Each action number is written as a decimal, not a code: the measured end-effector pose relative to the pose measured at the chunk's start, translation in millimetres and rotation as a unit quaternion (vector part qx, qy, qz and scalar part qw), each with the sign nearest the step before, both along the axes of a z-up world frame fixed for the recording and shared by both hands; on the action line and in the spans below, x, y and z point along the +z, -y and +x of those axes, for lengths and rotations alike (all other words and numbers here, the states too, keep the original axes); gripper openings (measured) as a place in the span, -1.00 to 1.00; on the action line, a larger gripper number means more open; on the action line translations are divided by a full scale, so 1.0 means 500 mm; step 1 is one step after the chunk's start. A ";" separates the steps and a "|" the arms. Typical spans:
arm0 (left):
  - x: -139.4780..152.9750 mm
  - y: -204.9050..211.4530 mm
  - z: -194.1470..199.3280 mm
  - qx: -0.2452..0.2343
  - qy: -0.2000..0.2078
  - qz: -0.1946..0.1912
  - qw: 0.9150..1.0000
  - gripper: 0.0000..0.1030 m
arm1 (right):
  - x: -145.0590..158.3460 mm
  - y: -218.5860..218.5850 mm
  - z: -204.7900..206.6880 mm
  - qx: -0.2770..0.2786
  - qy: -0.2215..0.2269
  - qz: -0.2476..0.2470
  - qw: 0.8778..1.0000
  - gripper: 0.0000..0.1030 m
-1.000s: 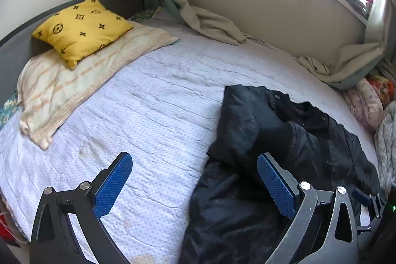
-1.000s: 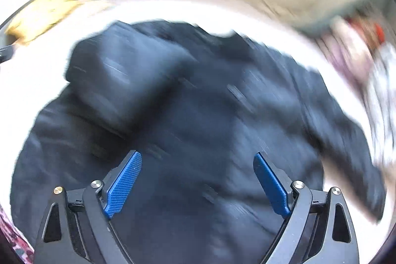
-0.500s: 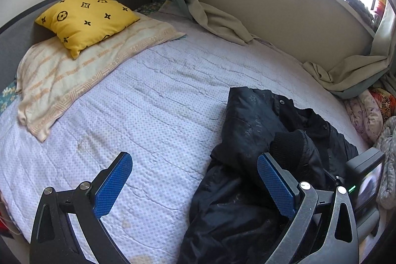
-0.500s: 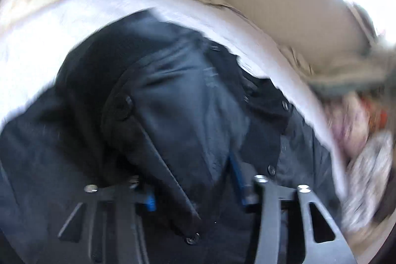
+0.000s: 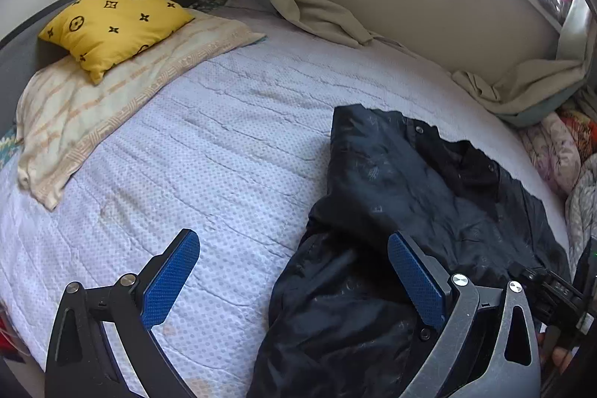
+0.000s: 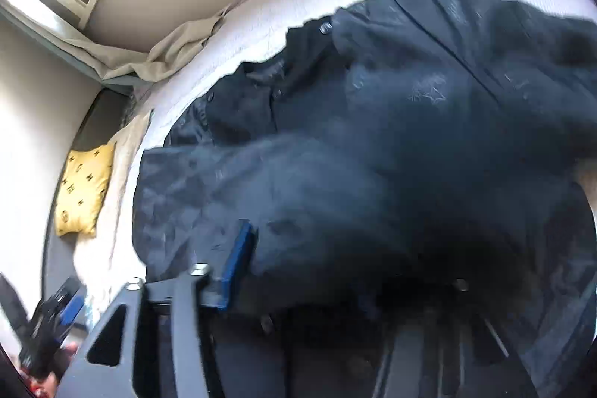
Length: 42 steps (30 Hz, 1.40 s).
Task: Fold large clothes
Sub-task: 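Grasp the black knit sleeve cuff with the right gripper, then carry the sleeve by its cuff across the jacket body with the right gripper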
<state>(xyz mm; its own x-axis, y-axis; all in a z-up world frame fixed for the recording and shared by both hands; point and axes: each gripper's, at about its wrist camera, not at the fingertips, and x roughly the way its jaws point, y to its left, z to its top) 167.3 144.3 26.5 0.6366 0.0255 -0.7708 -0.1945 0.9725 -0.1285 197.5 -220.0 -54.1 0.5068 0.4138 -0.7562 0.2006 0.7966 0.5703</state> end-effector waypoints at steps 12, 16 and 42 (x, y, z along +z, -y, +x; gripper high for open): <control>-0.038 0.062 0.022 -0.031 -0.025 0.043 0.998 0.99 | -0.042 0.137 -0.039 -0.016 -0.023 0.108 0.994 0.10; -0.050 0.074 0.028 -0.037 -0.032 0.064 0.997 0.99 | -0.048 0.154 -0.023 -0.024 -0.023 0.155 0.987 0.13; -0.113 0.079 0.129 -0.043 -0.056 0.124 0.990 0.99 | 0.048 0.153 0.021 -0.003 0.075 -0.066 0.995 -0.76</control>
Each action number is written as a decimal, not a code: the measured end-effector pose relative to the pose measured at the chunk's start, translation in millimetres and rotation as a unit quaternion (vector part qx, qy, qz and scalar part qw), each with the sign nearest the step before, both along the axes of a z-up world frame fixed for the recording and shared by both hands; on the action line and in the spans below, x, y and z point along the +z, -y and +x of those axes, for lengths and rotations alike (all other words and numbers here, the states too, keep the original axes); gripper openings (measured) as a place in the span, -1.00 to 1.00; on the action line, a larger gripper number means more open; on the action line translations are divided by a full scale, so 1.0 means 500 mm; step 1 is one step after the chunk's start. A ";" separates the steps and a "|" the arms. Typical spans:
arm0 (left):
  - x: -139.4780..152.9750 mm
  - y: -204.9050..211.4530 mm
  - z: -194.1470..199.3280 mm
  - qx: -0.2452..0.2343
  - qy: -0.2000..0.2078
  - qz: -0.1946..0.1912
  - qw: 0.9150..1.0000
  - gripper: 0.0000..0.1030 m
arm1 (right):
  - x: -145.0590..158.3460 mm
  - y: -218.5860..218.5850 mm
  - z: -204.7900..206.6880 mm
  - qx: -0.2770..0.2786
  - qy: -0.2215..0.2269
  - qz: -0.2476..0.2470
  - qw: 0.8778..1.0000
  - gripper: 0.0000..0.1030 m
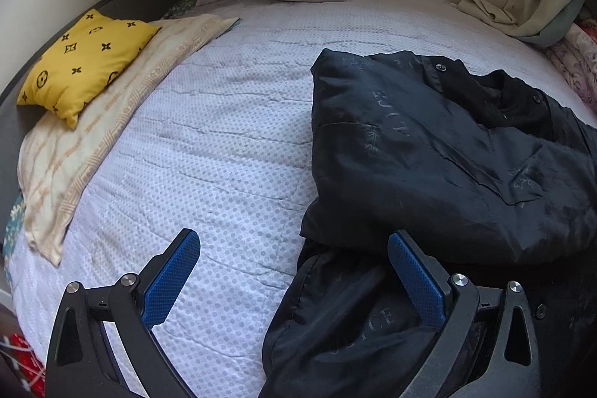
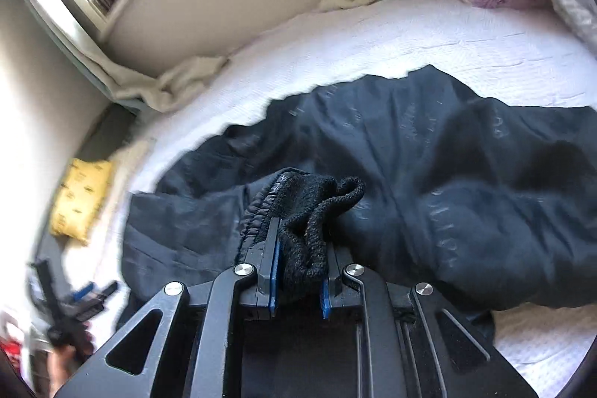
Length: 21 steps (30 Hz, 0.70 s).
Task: Fold large clothes
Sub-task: 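Carry the sleeve by its cuff across the jacket body with the right gripper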
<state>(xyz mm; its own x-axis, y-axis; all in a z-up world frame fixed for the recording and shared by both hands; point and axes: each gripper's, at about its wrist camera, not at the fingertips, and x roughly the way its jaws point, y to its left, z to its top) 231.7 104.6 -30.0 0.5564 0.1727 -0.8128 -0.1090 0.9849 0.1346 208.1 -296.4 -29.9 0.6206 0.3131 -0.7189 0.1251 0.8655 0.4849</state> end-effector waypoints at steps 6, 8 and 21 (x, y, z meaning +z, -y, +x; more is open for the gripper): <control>0.012 0.007 0.013 -0.010 0.020 -0.025 0.999 0.99 | -0.071 0.000 0.003 -0.020 -0.079 -0.067 0.994 -0.58; 0.006 0.016 0.024 -0.014 0.017 -0.019 1.000 0.99 | -0.060 0.005 -0.004 -0.025 -0.081 -0.062 0.994 -0.27; -0.088 0.000 0.070 0.009 -0.046 -0.025 0.999 0.99 | -0.021 -0.096 -0.014 0.066 -0.022 -0.152 0.986 -0.37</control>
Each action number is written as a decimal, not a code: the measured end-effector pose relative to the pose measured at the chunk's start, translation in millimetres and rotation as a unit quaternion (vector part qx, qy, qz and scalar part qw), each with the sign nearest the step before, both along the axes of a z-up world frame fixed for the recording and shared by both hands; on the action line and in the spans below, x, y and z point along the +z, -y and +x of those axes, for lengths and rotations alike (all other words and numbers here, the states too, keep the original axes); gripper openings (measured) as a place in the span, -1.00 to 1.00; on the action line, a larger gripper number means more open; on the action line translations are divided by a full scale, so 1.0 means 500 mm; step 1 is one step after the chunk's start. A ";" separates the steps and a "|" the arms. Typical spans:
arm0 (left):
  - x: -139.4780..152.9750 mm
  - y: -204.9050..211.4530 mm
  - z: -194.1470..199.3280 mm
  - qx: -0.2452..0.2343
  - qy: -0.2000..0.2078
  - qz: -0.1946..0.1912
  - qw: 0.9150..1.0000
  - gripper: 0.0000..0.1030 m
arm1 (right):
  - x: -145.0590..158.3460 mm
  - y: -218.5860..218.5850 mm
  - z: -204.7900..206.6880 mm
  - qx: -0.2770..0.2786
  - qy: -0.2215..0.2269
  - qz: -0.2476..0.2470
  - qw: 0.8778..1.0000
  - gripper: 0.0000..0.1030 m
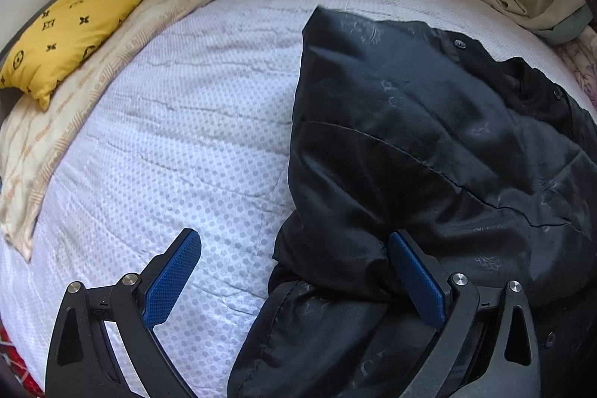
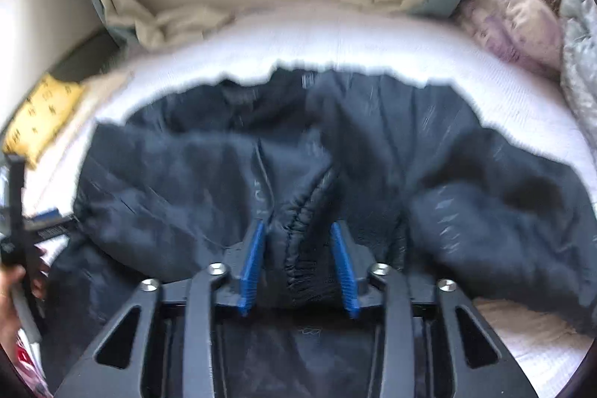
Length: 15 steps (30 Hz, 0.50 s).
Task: Fold large clothes
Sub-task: 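Carry the sleeve by its cuff across the jacket body with the right gripper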
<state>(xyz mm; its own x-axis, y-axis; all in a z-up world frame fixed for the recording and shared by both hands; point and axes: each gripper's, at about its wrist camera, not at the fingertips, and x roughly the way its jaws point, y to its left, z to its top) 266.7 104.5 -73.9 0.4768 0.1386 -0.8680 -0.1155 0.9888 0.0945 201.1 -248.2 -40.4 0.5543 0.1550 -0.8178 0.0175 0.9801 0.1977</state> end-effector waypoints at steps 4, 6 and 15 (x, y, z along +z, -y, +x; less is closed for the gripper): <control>-0.021 -0.026 0.003 0.012 -0.015 -0.047 0.999 0.99 | -0.049 -0.009 0.020 -0.010 -0.030 -0.018 0.999 -0.37; -0.031 -0.035 0.003 0.017 -0.017 -0.064 0.998 0.99 | -0.059 -0.016 0.023 -0.009 -0.030 -0.029 0.999 -0.36; -0.037 -0.031 -0.002 0.012 -0.001 -0.051 0.999 1.00 | -0.101 -0.022 0.030 -0.007 -0.018 -0.041 0.999 -0.36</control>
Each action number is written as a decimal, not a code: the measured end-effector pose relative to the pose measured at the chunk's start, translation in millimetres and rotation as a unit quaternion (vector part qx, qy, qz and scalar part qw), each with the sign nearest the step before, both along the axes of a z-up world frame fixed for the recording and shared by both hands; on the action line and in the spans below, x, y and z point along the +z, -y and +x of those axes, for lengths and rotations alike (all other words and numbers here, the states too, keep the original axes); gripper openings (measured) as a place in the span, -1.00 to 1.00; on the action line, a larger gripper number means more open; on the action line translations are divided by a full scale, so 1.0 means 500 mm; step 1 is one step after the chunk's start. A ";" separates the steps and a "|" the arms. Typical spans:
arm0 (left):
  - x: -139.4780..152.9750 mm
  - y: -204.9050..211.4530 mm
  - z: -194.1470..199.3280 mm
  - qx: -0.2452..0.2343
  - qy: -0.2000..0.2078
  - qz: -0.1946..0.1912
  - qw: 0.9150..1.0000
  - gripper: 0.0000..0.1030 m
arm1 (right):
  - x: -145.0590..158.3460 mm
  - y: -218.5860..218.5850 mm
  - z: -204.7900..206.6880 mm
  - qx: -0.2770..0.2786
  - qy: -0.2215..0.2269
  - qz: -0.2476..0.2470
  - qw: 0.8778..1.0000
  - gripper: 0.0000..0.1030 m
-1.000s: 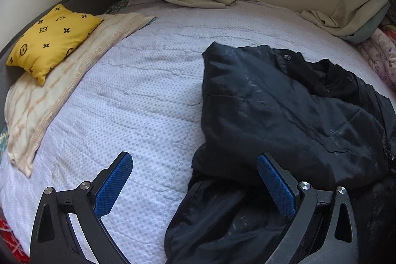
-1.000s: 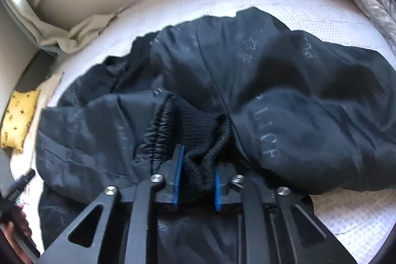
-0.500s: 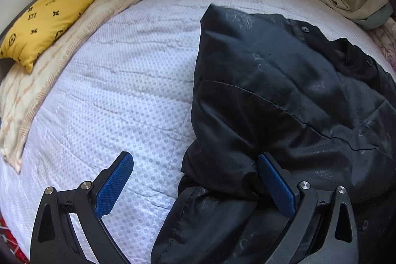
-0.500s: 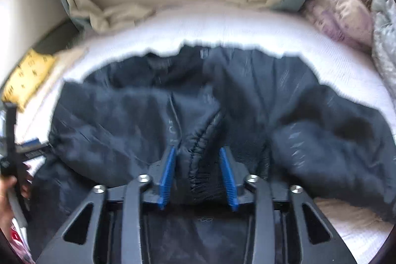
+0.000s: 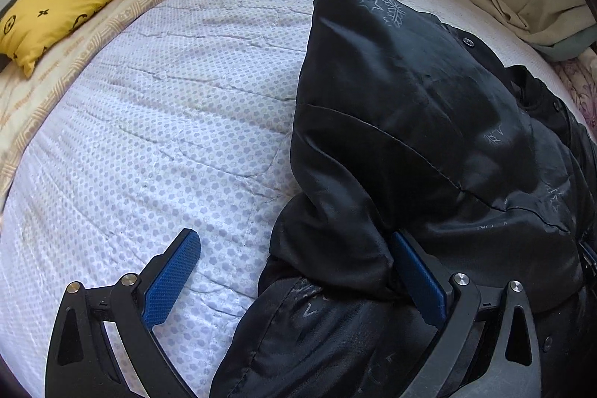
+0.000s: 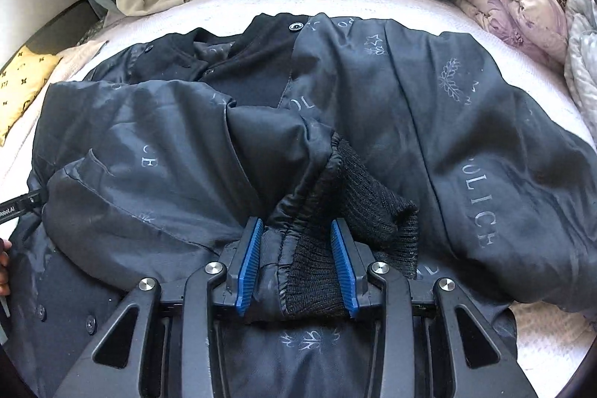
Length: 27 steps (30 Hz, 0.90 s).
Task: Fold large clothes
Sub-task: 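Carry the sleeve by its cuff across the jacket body with the right gripper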
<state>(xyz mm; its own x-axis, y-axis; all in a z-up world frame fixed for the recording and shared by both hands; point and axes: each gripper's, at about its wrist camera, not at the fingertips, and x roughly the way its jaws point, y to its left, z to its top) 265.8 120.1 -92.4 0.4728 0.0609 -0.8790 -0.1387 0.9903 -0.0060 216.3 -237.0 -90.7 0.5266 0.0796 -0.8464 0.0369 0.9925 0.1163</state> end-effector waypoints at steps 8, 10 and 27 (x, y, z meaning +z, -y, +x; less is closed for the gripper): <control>0.078 0.010 -0.032 -0.031 0.014 0.028 0.999 0.99 | 0.069 0.045 -0.015 -0.007 -0.002 0.111 0.994 0.19; 0.093 0.011 -0.047 -0.039 0.021 0.032 0.998 0.97 | 0.099 0.069 -0.030 -0.019 0.011 0.119 0.993 0.20; 0.199 0.113 -0.168 -0.106 0.087 -0.027 0.990 0.97 | 0.150 0.398 -0.238 -0.277 0.053 0.285 0.916 0.28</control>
